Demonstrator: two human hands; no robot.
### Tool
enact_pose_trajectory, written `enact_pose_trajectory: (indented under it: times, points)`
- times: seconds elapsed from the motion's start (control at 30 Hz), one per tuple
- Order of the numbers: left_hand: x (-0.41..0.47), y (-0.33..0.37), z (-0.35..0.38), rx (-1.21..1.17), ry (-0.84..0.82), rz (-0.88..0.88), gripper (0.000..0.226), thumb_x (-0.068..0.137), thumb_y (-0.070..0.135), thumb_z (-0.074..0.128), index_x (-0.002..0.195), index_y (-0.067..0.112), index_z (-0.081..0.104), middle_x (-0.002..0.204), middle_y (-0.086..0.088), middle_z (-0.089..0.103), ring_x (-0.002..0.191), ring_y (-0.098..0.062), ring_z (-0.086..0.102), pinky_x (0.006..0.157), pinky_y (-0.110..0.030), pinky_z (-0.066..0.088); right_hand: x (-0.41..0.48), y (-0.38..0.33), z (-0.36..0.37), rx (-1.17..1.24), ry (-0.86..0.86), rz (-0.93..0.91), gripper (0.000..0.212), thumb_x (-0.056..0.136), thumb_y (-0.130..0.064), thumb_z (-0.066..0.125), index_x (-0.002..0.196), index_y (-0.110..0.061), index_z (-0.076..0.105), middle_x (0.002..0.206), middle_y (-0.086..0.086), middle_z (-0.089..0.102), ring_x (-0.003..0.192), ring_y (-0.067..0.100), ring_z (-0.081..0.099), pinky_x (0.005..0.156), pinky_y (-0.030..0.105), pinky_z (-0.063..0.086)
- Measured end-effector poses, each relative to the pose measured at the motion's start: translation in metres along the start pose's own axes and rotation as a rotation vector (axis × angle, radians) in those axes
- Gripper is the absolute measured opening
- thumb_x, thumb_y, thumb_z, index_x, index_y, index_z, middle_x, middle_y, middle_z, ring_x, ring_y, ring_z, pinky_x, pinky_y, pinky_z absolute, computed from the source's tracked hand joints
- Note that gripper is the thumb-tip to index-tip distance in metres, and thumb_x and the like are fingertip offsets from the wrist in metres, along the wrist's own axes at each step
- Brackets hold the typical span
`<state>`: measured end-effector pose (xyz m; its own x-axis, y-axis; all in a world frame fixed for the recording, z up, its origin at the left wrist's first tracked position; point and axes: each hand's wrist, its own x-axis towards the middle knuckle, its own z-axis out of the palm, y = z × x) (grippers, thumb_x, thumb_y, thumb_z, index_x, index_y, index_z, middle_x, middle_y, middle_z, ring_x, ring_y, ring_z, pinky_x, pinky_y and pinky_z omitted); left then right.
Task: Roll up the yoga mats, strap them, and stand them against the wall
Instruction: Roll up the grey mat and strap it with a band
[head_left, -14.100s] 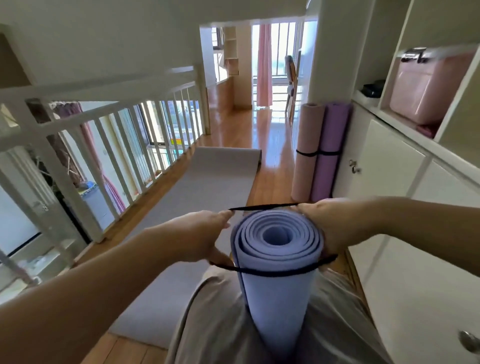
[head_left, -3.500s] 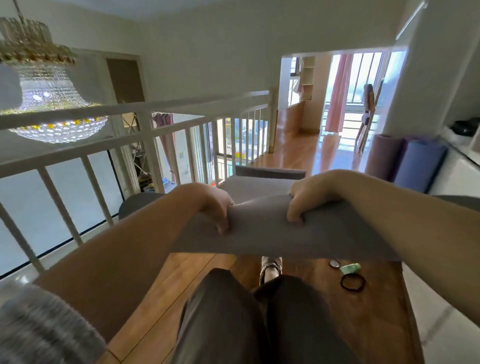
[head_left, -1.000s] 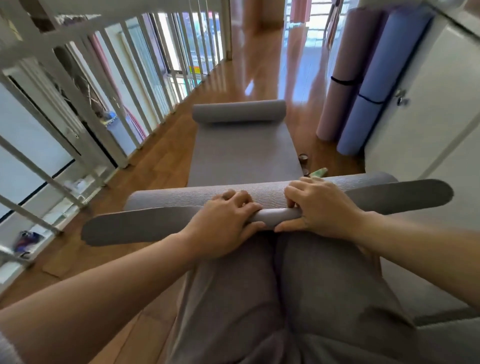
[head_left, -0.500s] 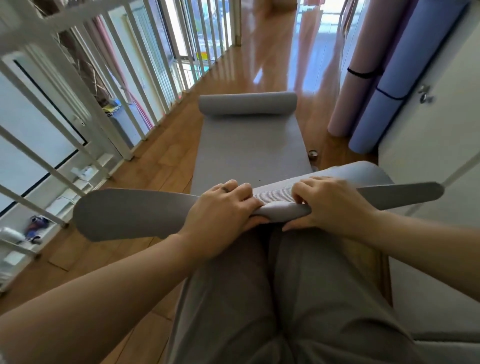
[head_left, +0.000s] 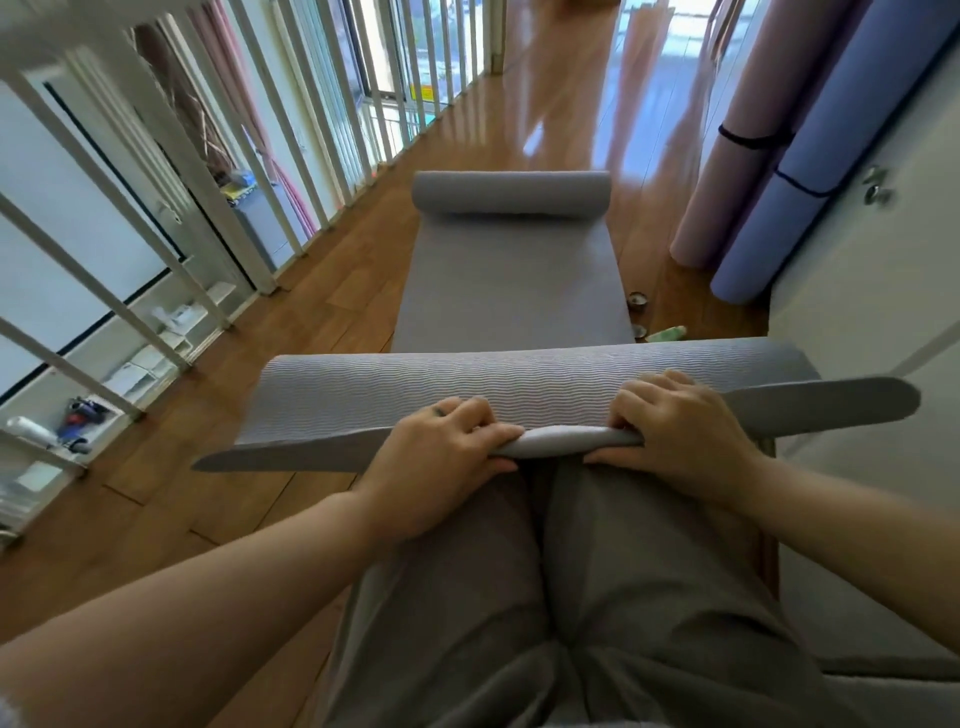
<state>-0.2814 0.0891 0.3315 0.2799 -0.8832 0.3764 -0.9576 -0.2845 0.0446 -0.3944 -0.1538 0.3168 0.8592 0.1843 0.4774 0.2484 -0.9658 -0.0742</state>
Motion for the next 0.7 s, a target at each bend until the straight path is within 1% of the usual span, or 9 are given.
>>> enact_pose_trajectory:
  times: [0.07, 0.13, 0.23, 0.3, 0.37, 0.47, 0.53, 0.6, 0.7]
  points:
    - [0.0, -0.003, -0.008, -0.023, -0.02, 0.03, 0.042, 0.086, 0.047, 0.046, 0.103, 0.019, 0.073, 0.087, 0.0, 0.063, 0.073, -0.019, 0.063, 0.054, -0.03, 0.054, 0.001, -0.002, -0.006, 0.005, 0.002, 0.021, 0.059, 0.084, -0.071, 0.039, 0.067, -0.017, 0.056, 0.065, 0.0, 0.061, 0.055, 0.013, 0.053, 0.054, 0.019, 0.037]
    - [-0.002, -0.008, -0.014, -0.033, -0.022, 0.055, 0.043, 0.087, 0.049, 0.046, 0.098, 0.017, 0.073, 0.086, -0.001, 0.063, 0.073, -0.019, 0.063, 0.052, -0.031, 0.054, -0.004, -0.005, -0.01, 0.024, -0.009, 0.074, 0.061, 0.084, -0.075, 0.035, 0.066, -0.019, 0.051, 0.062, -0.004, 0.056, 0.052, 0.01, 0.046, 0.049, 0.014, 0.031]
    - [-0.01, -0.009, -0.014, 0.001, 0.012, 0.053, 0.041, 0.086, 0.05, 0.049, 0.087, 0.016, 0.071, 0.082, -0.001, 0.062, 0.072, -0.018, 0.061, 0.051, -0.029, 0.052, -0.013, -0.01, -0.006, 0.078, -0.029, 0.149, 0.057, 0.082, -0.078, 0.034, 0.067, -0.024, 0.042, 0.061, -0.013, 0.043, 0.05, 0.002, 0.034, 0.052, 0.006, 0.02]
    - [-0.013, -0.006, -0.009, 0.012, 0.009, 0.005, 0.042, 0.087, 0.053, 0.047, 0.081, 0.017, 0.069, 0.078, 0.0, 0.061, 0.069, -0.017, 0.061, 0.051, -0.028, 0.051, -0.013, -0.009, -0.005, 0.151, -0.055, 0.177, 0.052, 0.081, -0.078, 0.037, 0.068, -0.027, 0.038, 0.063, -0.016, 0.039, 0.048, -0.002, 0.031, 0.052, 0.006, 0.022]
    - [-0.013, -0.004, -0.008, -0.031, -0.009, -0.054, 0.051, 0.091, 0.059, 0.039, 0.08, 0.018, 0.067, 0.077, 0.002, 0.06, 0.065, -0.015, 0.061, 0.05, -0.03, 0.053, -0.011, -0.004, -0.006, 0.242, -0.097, 0.202, 0.051, 0.078, -0.077, 0.042, 0.065, -0.028, 0.038, 0.058, -0.017, 0.037, 0.047, -0.003, 0.033, 0.05, 0.008, 0.026]
    - [-0.004, -0.013, -0.014, -0.251, -0.157, -0.123, 0.066, 0.087, 0.072, 0.025, 0.088, 0.022, 0.067, 0.082, 0.01, 0.059, 0.068, -0.007, 0.059, 0.061, -0.025, 0.052, -0.005, 0.003, -0.011, 0.381, -0.189, 0.253, 0.046, 0.076, -0.074, 0.049, 0.059, -0.034, 0.038, 0.051, -0.017, 0.039, 0.048, 0.007, 0.044, 0.047, 0.01, 0.032]
    - [0.003, -0.023, -0.015, -0.392, -0.255, -0.138, 0.067, 0.082, 0.076, 0.03, 0.092, 0.023, 0.069, 0.082, 0.016, 0.057, 0.072, -0.001, 0.056, 0.067, -0.015, 0.048, -0.002, 0.008, -0.011, 0.439, -0.253, 0.29, 0.044, 0.074, -0.071, 0.051, 0.055, -0.033, 0.041, 0.05, -0.013, 0.043, 0.056, 0.005, 0.05, 0.049, 0.011, 0.035]
    - [0.011, -0.031, -0.011, -0.459, -0.272, -0.144, 0.06, 0.08, 0.07, 0.037, 0.093, 0.023, 0.072, 0.08, 0.018, 0.06, 0.071, 0.003, 0.056, 0.068, -0.01, 0.045, 0.003, 0.013, -0.008, 0.455, -0.298, 0.325, 0.043, 0.072, -0.071, 0.05, 0.057, -0.031, 0.046, 0.052, -0.01, 0.047, 0.053, 0.006, 0.048, 0.05, 0.014, 0.037]
    - [0.021, -0.043, -0.001, -0.511, -0.285, -0.176, 0.051, 0.079, 0.066, 0.042, 0.095, 0.026, 0.069, 0.076, 0.015, 0.064, 0.07, -0.001, 0.06, 0.067, -0.016, 0.049, 0.01, 0.02, -0.003, 0.479, -0.308, 0.425, 0.038, 0.069, -0.065, 0.056, 0.067, -0.029, 0.045, 0.061, -0.008, 0.049, 0.054, 0.006, 0.043, 0.054, 0.015, 0.039]
